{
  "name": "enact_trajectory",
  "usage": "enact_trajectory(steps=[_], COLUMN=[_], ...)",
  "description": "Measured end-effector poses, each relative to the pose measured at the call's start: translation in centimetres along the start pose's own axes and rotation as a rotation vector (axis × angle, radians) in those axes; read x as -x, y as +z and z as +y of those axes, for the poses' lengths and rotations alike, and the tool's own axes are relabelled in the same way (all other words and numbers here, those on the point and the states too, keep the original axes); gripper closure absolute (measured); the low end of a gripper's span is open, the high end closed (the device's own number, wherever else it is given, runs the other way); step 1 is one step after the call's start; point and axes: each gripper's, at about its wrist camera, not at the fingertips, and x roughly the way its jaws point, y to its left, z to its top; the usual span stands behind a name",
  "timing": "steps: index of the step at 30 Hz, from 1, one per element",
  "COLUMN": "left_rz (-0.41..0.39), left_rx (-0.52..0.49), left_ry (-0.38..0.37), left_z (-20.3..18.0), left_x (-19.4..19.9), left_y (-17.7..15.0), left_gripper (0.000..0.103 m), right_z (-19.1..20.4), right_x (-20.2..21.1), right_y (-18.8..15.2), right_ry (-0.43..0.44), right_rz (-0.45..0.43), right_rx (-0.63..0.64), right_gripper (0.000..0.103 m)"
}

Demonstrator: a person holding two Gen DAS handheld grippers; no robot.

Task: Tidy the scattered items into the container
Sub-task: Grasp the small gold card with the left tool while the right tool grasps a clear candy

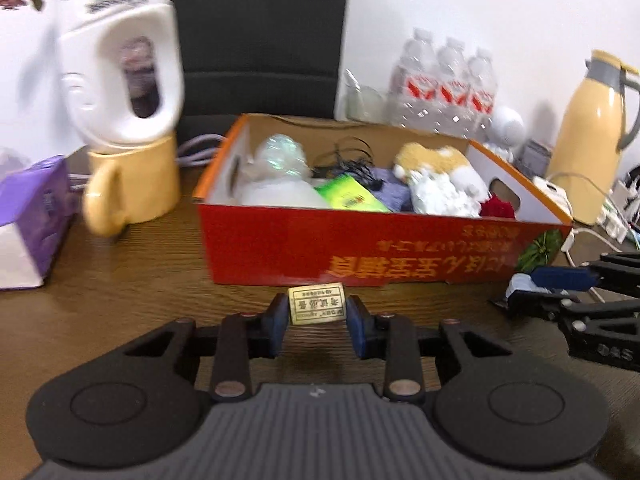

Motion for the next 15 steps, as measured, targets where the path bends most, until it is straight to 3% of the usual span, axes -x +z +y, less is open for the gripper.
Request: enact_trajectory(steps=[2, 15], left_rz=[-0.013, -0.021], left_rx=[0.007, -0.003], left_ry=[0.01, 0.011], left_z=[0.4, 0.4], left_x=[0.7, 0.8], left_y=[0.1, -0.6], left_gripper=[0.071, 0.071], right_z=[0.8, 3.2], right_x=[0.4, -1.8], right_y=[0.3, -0.3], right_ry=[0.045, 0.114], right_rz=[-0.039, -0.011], right_rx=[0.0, -0.002], right_gripper=[0.046, 0.047])
